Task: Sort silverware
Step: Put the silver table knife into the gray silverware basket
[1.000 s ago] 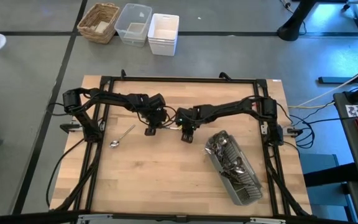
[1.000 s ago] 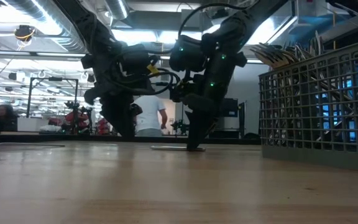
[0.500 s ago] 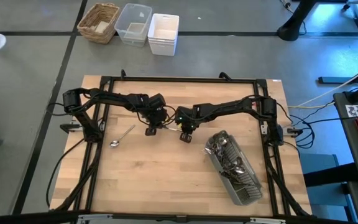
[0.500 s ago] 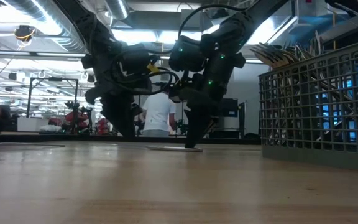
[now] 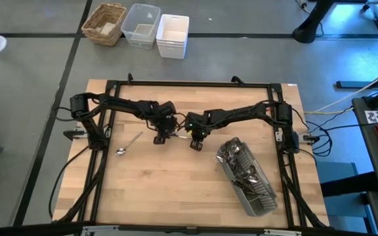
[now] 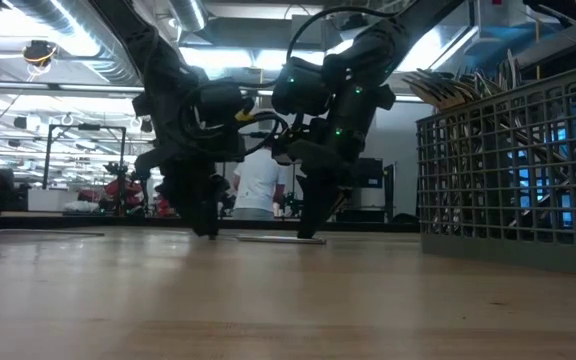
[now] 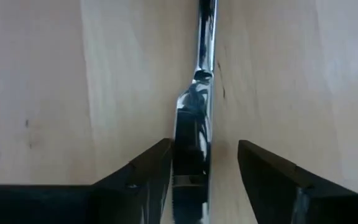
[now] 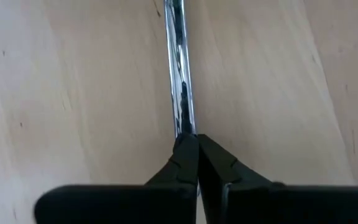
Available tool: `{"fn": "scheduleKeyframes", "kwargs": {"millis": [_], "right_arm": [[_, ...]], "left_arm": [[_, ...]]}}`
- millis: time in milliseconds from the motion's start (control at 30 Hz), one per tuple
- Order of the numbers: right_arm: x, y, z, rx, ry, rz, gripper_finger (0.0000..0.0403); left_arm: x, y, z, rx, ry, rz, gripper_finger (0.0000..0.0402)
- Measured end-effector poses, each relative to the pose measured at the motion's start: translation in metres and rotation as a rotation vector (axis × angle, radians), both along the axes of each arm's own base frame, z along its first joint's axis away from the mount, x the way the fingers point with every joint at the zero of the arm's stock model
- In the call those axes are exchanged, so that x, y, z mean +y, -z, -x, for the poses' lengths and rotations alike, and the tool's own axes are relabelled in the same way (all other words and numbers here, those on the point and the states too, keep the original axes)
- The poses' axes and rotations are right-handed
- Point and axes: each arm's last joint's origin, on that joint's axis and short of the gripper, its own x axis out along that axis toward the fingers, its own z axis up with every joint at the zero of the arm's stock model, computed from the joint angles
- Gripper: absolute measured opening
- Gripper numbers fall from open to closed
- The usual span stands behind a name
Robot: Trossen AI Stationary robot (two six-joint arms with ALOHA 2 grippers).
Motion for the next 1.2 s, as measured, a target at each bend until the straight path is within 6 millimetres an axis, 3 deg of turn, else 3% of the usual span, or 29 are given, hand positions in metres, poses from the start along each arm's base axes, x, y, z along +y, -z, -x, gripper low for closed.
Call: {"fn": "scheduleKeyframes", "kwargs": {"millis": [300,667,933,1200], "right_arm": [[0.001,0.000,0.000,0.002,-0.003,-0.003,0.0002],[0.003,-0.001,-0.001,-0.032,-0.088,-0.090,0.0001],[0.002,-0.002,-0.003,-0.046,-0.079,-0.070,0.0008],[0.002,-0.003,-0.005,-0.058,-0.048,-0.087,0.0067]], "left_arm": [[0.000,0.012,-0.005,0.034,0.033,-0.089,0.0159],[0.005,0.015,-0.004,0.035,0.019,-0.101,0.0069],[0.004,0.015,-0.004,0.022,0.049,-0.042,0.0072],[0.003,0.016,-0.002,0.039,0.015,-0.003,0.0070]]}}
